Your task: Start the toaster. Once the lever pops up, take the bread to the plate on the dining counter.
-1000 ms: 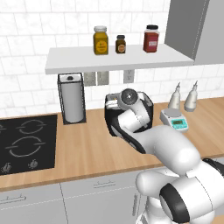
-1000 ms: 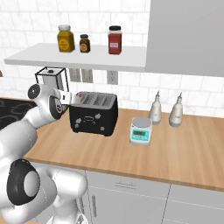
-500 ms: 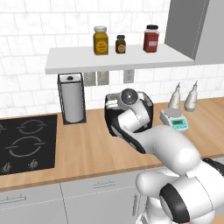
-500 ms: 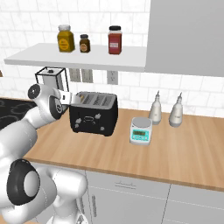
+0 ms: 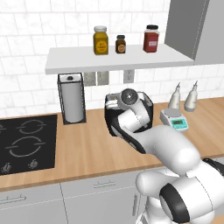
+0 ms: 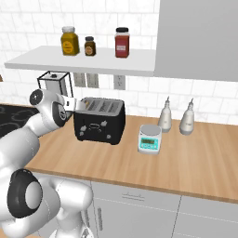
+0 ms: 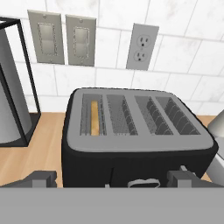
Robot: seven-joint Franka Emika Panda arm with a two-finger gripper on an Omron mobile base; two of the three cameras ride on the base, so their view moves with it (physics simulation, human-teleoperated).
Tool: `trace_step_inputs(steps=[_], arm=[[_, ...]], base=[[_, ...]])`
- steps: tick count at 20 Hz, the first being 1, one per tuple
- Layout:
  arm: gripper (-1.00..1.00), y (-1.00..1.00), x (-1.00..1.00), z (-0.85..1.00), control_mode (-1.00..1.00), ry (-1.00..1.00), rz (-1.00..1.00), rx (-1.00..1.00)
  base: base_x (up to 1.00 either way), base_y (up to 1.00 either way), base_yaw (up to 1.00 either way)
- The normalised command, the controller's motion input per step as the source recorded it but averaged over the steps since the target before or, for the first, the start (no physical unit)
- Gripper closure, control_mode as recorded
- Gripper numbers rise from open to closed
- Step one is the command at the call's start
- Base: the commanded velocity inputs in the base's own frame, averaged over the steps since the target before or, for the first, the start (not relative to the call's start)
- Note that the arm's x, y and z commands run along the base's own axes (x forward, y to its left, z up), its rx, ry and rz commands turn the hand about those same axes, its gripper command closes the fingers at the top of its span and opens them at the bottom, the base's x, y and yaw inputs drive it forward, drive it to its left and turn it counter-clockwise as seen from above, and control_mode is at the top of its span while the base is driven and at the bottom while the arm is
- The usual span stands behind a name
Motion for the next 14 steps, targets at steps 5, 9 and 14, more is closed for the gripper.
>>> trace_step_inputs(steps=[5,9,14], arm=[[-1.0,0.0,0.0,0.0,-1.0,0.0,0.0,0.0],[-1.0,0.0,0.0,0.0,-1.0,0.0,0.0,0.0],[-1.0,0.0,0.0,0.0,-1.0,0.0,0.0,0.0]], base=[[0.0,0.0,0.0],[0.0,0.0,0.0],[0.0,0.0,0.0]])
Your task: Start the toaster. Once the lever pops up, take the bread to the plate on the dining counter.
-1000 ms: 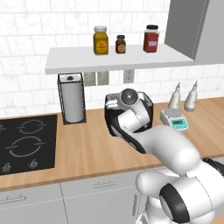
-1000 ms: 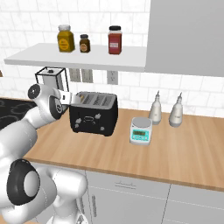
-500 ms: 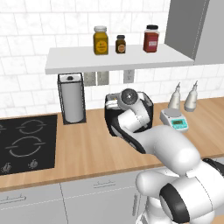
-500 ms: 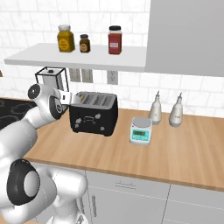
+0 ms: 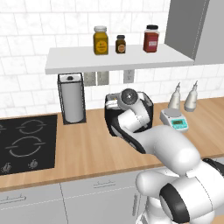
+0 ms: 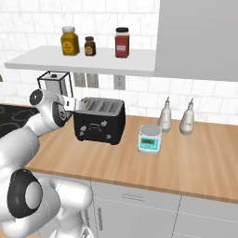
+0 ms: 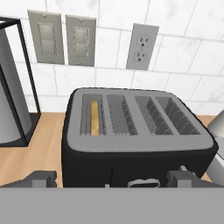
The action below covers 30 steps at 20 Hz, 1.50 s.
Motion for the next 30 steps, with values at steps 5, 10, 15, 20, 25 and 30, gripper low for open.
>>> trace_step_inputs(steps=[5,10,15,20,25,30], arm=[[-1.0,0.0,0.0,0.0,-1.0,0.0,0.0,0.0],[-1.0,0.0,0.0,0.0,-1.0,0.0,0.0,0.0],[-1.0,0.0,0.0,0.0,-1.0,0.0,0.0,0.0],[-1.0,0.0,0.0,0.0,-1.0,0.0,0.0,0.0],[-1.0,0.0,0.0,0.0,-1.0,0.0,0.0,0.0],[-1.0,0.0,0.0,0.0,-1.0,0.0,0.0,0.0]], base=[[0.0,0.0,0.0],[0.0,0.0,0.0],[0.0,0.0,0.0],[0.0,0.0,0.0],[0.0,0.0,0.0],[0.0,0.0,0.0]])
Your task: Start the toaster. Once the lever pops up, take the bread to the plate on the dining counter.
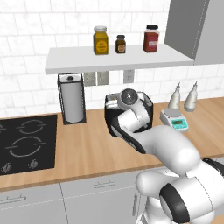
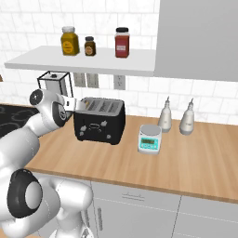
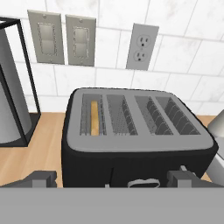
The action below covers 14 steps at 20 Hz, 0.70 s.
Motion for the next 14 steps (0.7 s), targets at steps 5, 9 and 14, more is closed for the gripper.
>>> trace_step_inputs(steps=[5,9,14], arm=[[-1.0,0.0,0.0,0.0,-1.0,0.0,0.0,0.0],[-1.0,0.0,0.0,0.0,-1.0,0.0,0.0,0.0],[-1.0,0.0,0.0,0.0,-1.0,0.0,0.0,0.0]], base=[[0.0,0.0,0.0],[0.0,0.0,0.0],[0.0,0.0,0.0]])
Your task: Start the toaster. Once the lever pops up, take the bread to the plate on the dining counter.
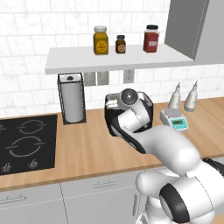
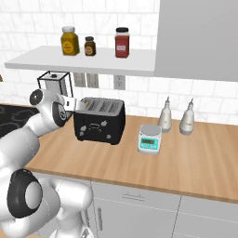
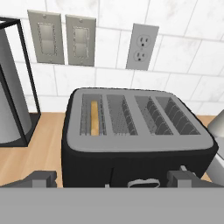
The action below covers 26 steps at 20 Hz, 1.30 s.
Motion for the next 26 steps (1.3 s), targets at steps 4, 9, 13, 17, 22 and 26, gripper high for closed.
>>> trace_step_inputs(steps=[4,9,13,17,22,26], arm=[[-1.0,0.0,0.0,0.0,-1.0,0.0,0.0,0.0],[-1.0,0.0,0.0,0.0,-1.0,0.0,0.0,0.0],[-1.0,0.0,0.0,0.0,-1.0,0.0,0.0,0.0],[-1.0,0.0,0.0,0.0,-1.0,0.0,0.0,0.0],[-1.0,0.0,0.0,0.0,-1.0,0.0,0.0,0.0],[-1.0,0.0,0.0,0.0,-1.0,0.0,0.0,0.0]], base=[[0.0,0.0,0.0],[0.0,0.0,0.0],[0.0,0.0,0.0],[0.0,0.0,0.0],[0.0,0.0,0.0],[0.0,0.0,0.0]])
